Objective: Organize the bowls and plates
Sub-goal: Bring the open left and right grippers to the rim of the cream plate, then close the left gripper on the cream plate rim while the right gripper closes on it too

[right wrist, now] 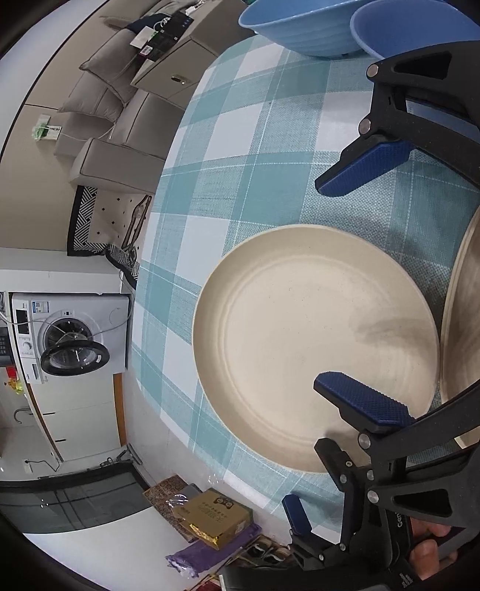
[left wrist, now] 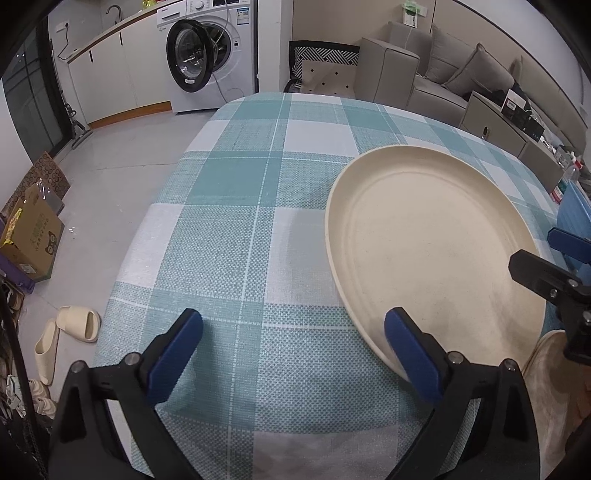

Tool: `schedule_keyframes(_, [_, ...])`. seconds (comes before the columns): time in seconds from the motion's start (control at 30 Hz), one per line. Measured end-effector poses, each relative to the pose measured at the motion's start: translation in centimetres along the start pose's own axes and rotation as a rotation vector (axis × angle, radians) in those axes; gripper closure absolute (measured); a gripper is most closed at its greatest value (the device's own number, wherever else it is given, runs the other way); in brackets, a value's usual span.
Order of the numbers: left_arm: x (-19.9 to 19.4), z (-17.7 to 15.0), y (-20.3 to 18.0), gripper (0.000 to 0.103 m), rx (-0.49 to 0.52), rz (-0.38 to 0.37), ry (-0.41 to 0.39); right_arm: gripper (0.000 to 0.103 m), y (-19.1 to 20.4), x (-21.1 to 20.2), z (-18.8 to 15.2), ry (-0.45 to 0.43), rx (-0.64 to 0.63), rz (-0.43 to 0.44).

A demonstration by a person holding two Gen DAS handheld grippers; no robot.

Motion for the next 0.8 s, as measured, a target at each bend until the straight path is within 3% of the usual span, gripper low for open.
schedule_keyframes(0.2, [-0.1, 0.0, -0.2, 0.010, 0.004, -0.011, -0.007, 0.020, 0.0, 0.9, -0.4, 0.032, -0.005, 0.003])
schedule_keyframes(0.6, [-0.6, 0.2, -0.8, 0.034, 0.024, -0.046, -0.031, 0.040, -0.1, 1.3, -0.9, 0.049, -0.019, -0.006])
schedule_keyframes(0.8, [-0.9, 0.2, -1.3, 0.065, 0.030, -0.086, -0.040, 0.059, -0.2, 1.0, -0.9, 0.035, -0.029, -0.014])
Point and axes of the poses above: each gripper's, at about its wrist camera, not at the fingertips, and x roughly the way its jaws point, y to its left, z to its top, the point moved 3 cm from there along x, roughly the way its jaws point, and after that the axes turned 12 degrees about -y, right-handed, at the moved point
